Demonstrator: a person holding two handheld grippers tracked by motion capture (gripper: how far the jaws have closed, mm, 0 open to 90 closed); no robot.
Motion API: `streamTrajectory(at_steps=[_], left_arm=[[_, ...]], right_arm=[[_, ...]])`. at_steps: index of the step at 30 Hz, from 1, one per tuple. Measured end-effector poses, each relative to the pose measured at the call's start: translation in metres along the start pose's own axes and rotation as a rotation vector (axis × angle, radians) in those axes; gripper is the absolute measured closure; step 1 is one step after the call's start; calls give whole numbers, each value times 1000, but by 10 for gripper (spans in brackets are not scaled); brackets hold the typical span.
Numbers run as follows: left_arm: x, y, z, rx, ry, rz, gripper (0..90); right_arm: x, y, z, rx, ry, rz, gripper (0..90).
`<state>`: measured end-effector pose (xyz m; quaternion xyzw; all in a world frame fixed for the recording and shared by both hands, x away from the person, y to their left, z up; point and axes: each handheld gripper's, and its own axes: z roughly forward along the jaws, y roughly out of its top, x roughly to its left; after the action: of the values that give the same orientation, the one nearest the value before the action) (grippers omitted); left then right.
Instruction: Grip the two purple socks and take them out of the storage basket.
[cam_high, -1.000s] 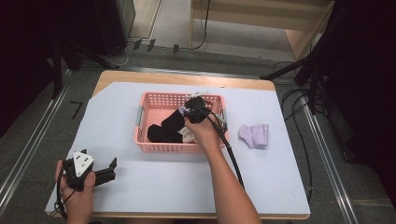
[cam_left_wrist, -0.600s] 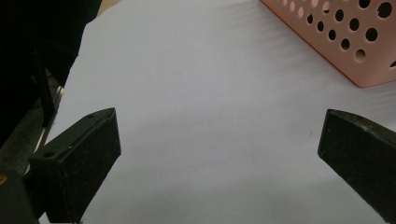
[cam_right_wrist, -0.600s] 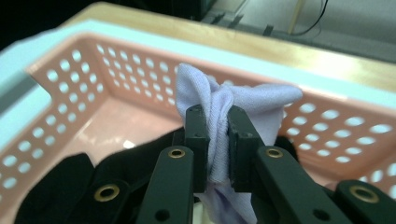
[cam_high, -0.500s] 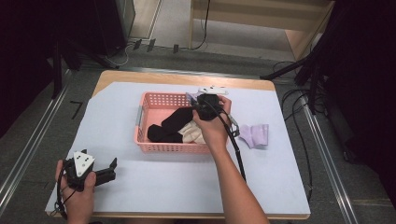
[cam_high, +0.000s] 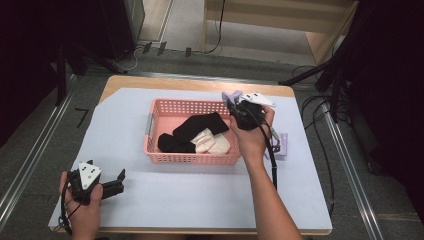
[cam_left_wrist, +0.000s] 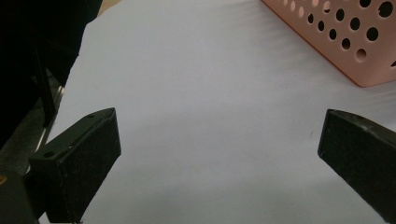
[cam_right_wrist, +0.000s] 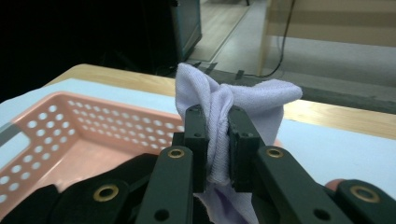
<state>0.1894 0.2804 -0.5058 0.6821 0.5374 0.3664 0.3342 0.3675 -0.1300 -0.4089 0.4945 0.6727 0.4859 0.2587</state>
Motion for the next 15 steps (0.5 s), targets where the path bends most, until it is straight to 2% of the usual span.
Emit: streamTrajectory(at_steps=[1,2,4,7,9,15], left_arm=[[0,0,0,1,0,3,1],[0,0,0,1,0,3,1],[0,0,0,-4,2,3,1],[0,0,0,-2,4,5,1],[0,0,0,-3,2,3,1],[-1,0,0,-3,4,3,1]], right_arm=[[-10,-2,-6,-18,-18,18,807],[-10,-2,-6,-18,-18,18,807],[-25,-5,-14,-34,-37,39,807],[-34,-8,-19,-37,-55,48,807],[-46,-14,-25,-35,-75,59,807],[-63,-29,-30,-8,-107,68,806]])
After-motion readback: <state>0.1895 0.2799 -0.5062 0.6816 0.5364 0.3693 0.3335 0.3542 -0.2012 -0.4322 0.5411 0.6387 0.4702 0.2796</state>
